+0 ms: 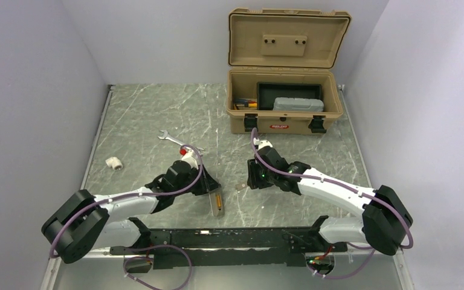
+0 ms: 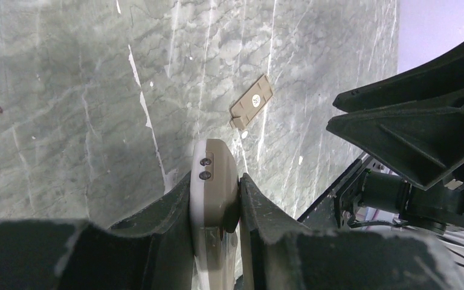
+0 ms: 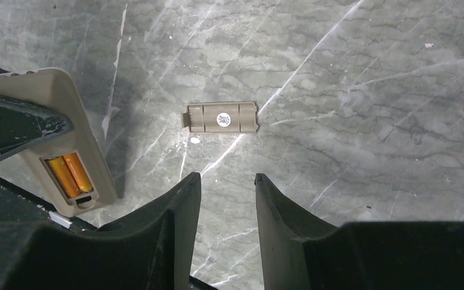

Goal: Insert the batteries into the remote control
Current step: Place the remote control at the center of the board.

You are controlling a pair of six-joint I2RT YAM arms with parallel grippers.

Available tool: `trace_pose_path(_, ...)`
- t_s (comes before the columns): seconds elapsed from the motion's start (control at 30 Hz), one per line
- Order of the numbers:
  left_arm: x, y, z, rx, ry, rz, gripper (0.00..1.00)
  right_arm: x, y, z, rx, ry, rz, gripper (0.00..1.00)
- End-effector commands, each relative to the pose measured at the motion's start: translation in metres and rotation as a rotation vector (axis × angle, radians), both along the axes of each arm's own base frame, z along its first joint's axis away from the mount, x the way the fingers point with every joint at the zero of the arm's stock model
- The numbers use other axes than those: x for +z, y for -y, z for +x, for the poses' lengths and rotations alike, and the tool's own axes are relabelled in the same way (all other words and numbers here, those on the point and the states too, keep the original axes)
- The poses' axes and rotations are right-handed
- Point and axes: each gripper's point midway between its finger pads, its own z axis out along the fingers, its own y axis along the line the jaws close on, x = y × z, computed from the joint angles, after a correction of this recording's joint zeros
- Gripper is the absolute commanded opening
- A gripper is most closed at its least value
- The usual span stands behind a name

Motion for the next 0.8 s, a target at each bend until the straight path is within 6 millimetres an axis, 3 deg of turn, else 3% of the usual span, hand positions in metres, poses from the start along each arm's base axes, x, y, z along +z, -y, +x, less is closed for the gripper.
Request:
trace_pose_path(0.0,-0.002,0.002,0.006,0.014,0.028,-0.02,0.27,0.011,-0.005,0.003,-0.008,0.03,0.058,0.42)
trace_pose_path(0.33,-0.03,-0.014,-0.002,0.063,-0.058,0.062,0.49,0.008,-0.007,0.002,0.001,0.027,0.064,0.44)
trace_pose_path(0.53,-0.041,-0.026,-0.008,0.103,-0.111,0.113,0.68,0.009,-0.006,0.003,-0.001,0.034,0.059,0.45)
trace_pose_path(0.77,-0.049,-0.054,-0.022,0.18,-0.178,0.202,0.83,0.005,-0.006,0.002,0.001,0.025,0.054,0.46)
